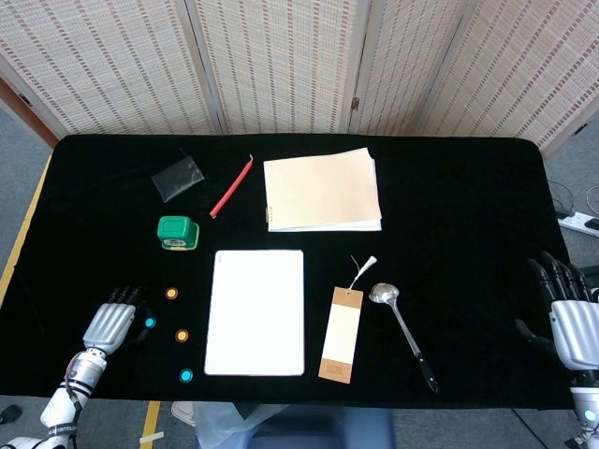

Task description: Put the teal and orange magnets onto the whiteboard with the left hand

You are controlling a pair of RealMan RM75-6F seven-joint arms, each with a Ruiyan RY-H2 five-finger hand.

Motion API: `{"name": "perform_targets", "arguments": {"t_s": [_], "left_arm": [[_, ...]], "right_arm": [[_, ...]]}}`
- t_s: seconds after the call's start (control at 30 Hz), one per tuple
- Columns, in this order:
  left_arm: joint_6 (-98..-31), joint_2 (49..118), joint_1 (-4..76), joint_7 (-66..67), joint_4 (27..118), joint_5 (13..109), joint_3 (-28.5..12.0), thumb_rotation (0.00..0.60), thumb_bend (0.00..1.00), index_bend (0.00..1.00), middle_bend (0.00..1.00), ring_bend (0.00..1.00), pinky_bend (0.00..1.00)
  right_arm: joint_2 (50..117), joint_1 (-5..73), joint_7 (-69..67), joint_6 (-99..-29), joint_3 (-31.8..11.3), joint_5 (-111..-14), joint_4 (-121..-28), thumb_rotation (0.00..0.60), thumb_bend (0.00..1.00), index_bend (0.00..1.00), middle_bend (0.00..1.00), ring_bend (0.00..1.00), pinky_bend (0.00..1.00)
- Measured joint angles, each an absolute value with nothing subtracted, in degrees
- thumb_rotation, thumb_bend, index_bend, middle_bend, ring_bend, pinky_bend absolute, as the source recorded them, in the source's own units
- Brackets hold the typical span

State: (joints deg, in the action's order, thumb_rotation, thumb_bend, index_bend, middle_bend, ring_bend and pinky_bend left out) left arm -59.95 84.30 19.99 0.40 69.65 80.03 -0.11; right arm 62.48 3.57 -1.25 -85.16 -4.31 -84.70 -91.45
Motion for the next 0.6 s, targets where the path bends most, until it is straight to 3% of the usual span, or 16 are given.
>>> {"name": "perform_targets", "arguments": {"t_s": [0.2,0.6], "left_arm": [[-60.2,84.6,20.0,-0.1,69.0,80.0,-0.1,0.6,0.41,0.52,0.15,0.04,0.0],[-62.3,82.5,21.2,-0.3,74.0,82.1,-1.0,0.6,0.42,0.52,0.16,0.04,0.0]], "right_arm": [[62.5,3.5,-1.3,-85.2,-4.3,-84.8,-91.5,0.6,0.27,0.0,0.0,0.0,0.0],[62.1,3.4,-1.3,-85.8,-4.5,-85.1,-91.8,0.6,0.27,0.0,0.0,0.0,0.0]]}}
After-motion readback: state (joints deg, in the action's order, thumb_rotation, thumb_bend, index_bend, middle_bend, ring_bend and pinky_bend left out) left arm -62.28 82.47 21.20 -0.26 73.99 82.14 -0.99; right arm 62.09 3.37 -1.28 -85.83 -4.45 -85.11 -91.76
